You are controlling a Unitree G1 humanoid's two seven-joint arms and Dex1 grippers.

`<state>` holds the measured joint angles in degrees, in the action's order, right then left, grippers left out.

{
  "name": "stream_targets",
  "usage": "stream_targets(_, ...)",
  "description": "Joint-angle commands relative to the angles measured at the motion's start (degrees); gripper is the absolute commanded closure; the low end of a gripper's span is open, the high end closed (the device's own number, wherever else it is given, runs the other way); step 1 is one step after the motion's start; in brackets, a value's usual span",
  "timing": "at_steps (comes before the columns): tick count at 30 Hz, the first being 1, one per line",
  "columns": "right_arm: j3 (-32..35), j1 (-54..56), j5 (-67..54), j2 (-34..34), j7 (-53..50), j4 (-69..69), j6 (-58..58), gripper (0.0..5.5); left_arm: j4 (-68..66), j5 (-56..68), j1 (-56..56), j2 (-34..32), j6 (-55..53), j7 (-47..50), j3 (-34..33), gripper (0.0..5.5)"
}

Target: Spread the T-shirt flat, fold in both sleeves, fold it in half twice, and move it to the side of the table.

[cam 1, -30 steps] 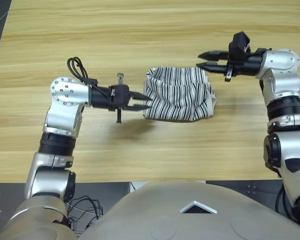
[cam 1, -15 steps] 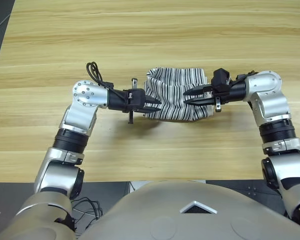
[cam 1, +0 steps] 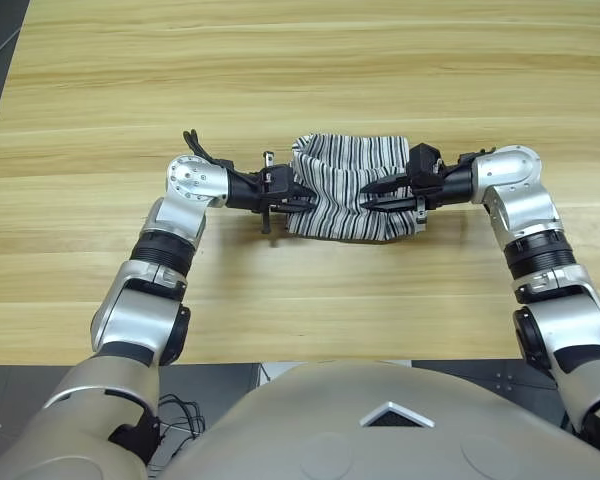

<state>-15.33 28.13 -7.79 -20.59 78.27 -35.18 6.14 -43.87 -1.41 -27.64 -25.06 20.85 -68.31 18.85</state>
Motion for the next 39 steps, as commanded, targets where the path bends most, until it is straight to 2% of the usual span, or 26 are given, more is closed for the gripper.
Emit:
stream_targets(1,0.7,4.5,2.0,1.5,-2.8,-7.3,3.2,4.33,-3.4,-1.5,-1.5,0.1,1.4,1.3,-0.4,4.63)
stream_targets(6,0.9,8.1,4.9,2.5,-6.8,-16.2,7.3,4.33,-4.8,-2.0,-1.9,0.7,2.6,1.2,-0.4,4.63)
stream_targets(9,1.1,11.0,7.7,2.8,-12.6,-23.2,8.7,4.33,-4.7,-2.1,-1.9,0.7,2.8,1.0,-0.6,4.63)
stream_targets(16,-3.5,12.4,17.4,0.0,-18.1,-32.5,16.2,4.33,-3.6,-1.6,-1.6,0.1,2.7,0.6,-1.5,4.63)
stream_targets(20,-5.6,14.0,21.1,-3.7,-19.1,-31.0,22.1,4.33,-3.4,-1.6,-1.5,-0.5,2.8,0.8,-2.0,4.63)
stream_targets(25,-4.9,15.8,21.8,-10.5,-16.5,-27.8,25.0,4.33,-3.8,-1.5,-1.7,-1.2,2.8,1.2,-2.9,4.63)
stream_targets(29,1.3,13.8,9.0,-6.6,-7.7,-18.3,24.6,4.33,-2.8,-1.0,-1.4,-1.2,3.5,1.2,-3.8,4.63)
stream_targets(31,3.2,12.7,3.9,-4.2,-5.5,-13.3,22.8,4.33,2.5,1.4,-1.4,-0.2,2.1,-0.4,-4.2,4.63)
stream_targets(36,2.3,11.3,4.6,-2.5,-6.4,-12.2,22.2,4.33,24.2,4.6,-0.3,3.4,-4.7,-2.9,0.6,4.63)
stream_targets(39,1.2,10.1,6.2,-1.7,-7.3,-13.0,22.7,4.33,24.8,2.4,-3.0,6.4,-6.5,-1.8,3.9,4.63)
